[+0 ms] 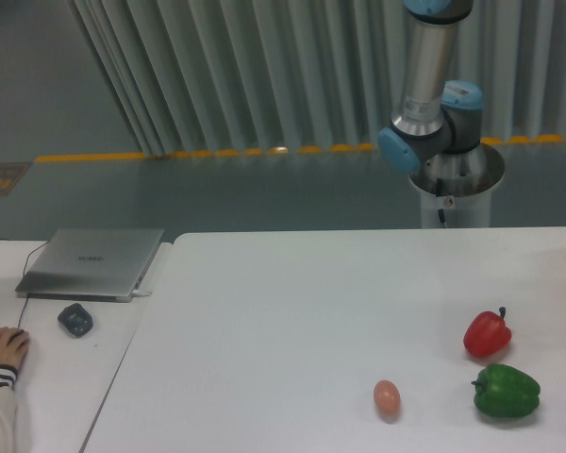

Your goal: Place the triangular bread on the table

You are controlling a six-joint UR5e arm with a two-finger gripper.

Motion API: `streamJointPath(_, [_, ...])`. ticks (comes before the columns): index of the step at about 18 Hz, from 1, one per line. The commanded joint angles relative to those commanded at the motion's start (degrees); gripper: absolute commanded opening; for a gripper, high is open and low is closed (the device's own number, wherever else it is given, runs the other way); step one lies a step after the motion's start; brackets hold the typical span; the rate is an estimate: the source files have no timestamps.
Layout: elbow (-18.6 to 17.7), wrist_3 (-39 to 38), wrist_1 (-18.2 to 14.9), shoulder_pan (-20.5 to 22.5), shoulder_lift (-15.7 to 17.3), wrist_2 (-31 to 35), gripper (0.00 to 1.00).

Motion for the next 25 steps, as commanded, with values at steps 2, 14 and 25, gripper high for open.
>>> streamJointPath(2, [-0.2,0.0,0.6,-0.1,-0.8,2.3,1.0])
streamJointPath(14, [-2.1,-0.1,3.5,0.0,-3.9,2.3,0.99])
streamJointPath(25, [-0.7,0.1,4.8,0.3,-4.1,2.3,0.14])
